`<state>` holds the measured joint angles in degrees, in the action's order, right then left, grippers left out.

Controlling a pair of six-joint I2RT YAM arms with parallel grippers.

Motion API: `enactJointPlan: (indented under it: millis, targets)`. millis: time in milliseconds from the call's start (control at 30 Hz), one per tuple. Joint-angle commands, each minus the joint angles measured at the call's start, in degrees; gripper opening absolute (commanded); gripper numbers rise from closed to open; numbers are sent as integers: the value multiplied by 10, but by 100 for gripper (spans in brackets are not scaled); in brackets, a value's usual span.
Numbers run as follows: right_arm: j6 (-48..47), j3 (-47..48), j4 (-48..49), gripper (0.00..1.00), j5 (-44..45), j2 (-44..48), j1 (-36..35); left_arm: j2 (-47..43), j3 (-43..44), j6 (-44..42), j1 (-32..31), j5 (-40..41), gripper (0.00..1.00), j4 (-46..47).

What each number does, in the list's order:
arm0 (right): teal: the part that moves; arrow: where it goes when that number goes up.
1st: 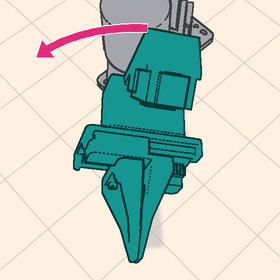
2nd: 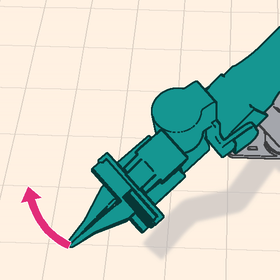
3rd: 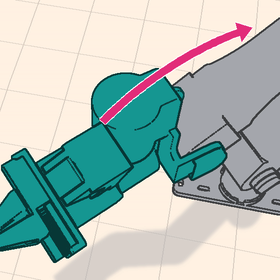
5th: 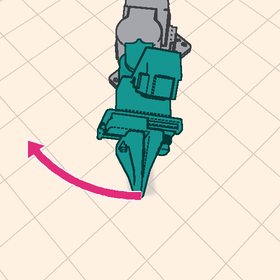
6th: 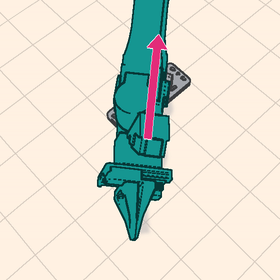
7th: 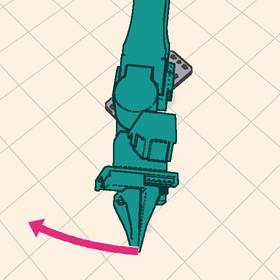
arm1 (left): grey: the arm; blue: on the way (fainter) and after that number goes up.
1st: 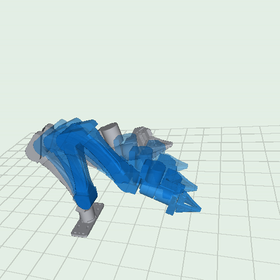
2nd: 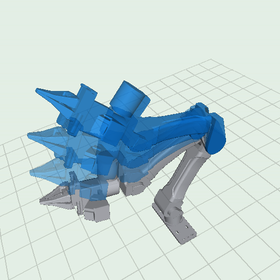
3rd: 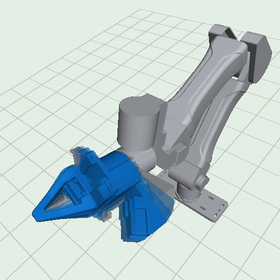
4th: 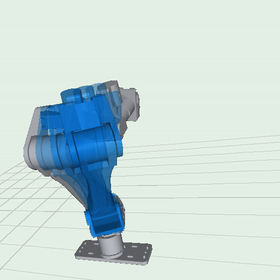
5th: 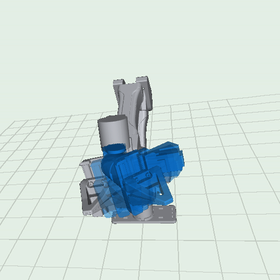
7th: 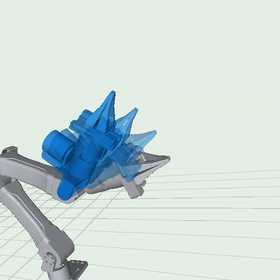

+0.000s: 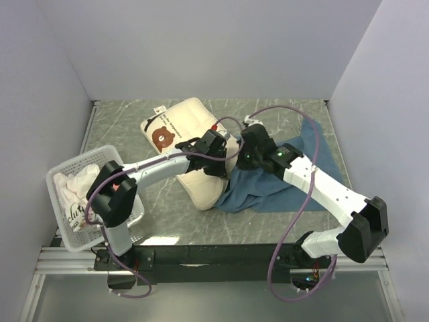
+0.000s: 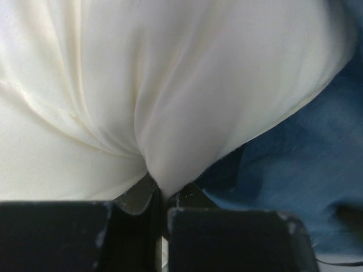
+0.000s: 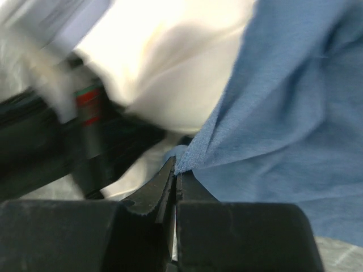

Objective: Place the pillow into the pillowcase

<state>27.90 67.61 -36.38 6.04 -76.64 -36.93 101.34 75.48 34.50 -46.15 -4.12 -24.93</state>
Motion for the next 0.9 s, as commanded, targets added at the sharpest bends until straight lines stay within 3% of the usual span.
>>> enactJointPlan:
  millis: [0,233,467,700,867]
  targets:
    - [11,17,27,0,20,-9,-60,37,71,-13,-5,-97,1,-5]
    - [10,-31,74,0,-23,-4,-82,52,89,8,11,-148,1,25]
    - [28,-92,105,0,-22,18,-179,62,55,135,89,-240,1,154]
    - [19,-115,89,4,-27,25,-191,133,146,191,103,-258,1,184]
    - [8,-77,74,10,-32,26,-179,159,145,247,103,-259,14,245]
